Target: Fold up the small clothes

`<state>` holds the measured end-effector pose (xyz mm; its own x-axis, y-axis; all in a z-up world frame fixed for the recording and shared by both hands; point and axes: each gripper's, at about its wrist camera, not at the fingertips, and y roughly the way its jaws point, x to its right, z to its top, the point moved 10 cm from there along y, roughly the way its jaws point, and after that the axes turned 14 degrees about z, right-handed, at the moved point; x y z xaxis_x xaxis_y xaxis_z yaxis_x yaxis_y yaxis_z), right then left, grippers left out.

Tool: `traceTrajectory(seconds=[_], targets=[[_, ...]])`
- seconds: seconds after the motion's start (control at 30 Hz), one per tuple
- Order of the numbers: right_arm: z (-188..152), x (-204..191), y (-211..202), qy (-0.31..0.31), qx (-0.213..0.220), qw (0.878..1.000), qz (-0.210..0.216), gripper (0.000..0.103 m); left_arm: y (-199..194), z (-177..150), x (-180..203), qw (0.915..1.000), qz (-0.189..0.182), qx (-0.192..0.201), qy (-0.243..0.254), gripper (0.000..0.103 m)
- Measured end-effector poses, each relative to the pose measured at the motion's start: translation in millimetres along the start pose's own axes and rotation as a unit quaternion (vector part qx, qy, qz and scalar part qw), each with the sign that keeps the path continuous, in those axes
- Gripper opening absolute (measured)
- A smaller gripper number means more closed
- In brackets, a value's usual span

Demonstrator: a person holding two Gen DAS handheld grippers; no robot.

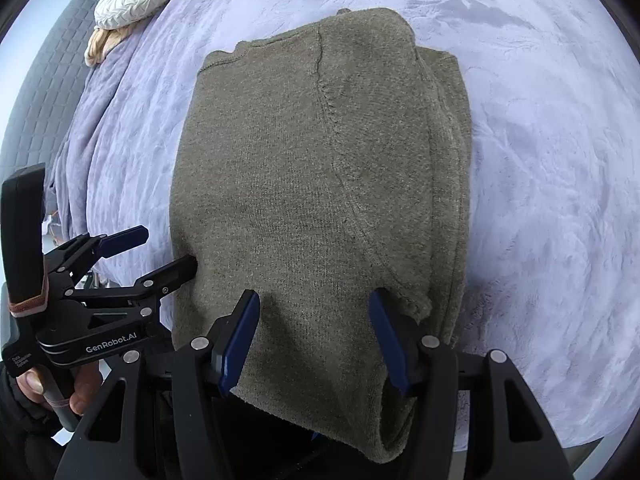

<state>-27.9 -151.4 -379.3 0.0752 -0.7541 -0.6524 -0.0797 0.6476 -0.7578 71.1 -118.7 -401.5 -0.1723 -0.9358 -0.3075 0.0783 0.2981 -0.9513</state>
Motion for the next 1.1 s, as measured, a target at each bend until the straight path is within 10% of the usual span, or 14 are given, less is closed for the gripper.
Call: traceTrajectory(seconds=[0.63, 1.1], targets=[[36.1, -70.6, -63.6, -0.145, 0.020, 0.969, -0.197, 0.078, -114.8, -5.4, 6.3, 0.9921, 0.008, 0.119, 0.039, 0.082], [17.2, -73.3, -99.6, -0.208, -0.009, 0.956, -0.207, 0.079, -128.7, -30.5, 16.2, 0.9950, -0.057, 0.055, -0.061, 0.082]])
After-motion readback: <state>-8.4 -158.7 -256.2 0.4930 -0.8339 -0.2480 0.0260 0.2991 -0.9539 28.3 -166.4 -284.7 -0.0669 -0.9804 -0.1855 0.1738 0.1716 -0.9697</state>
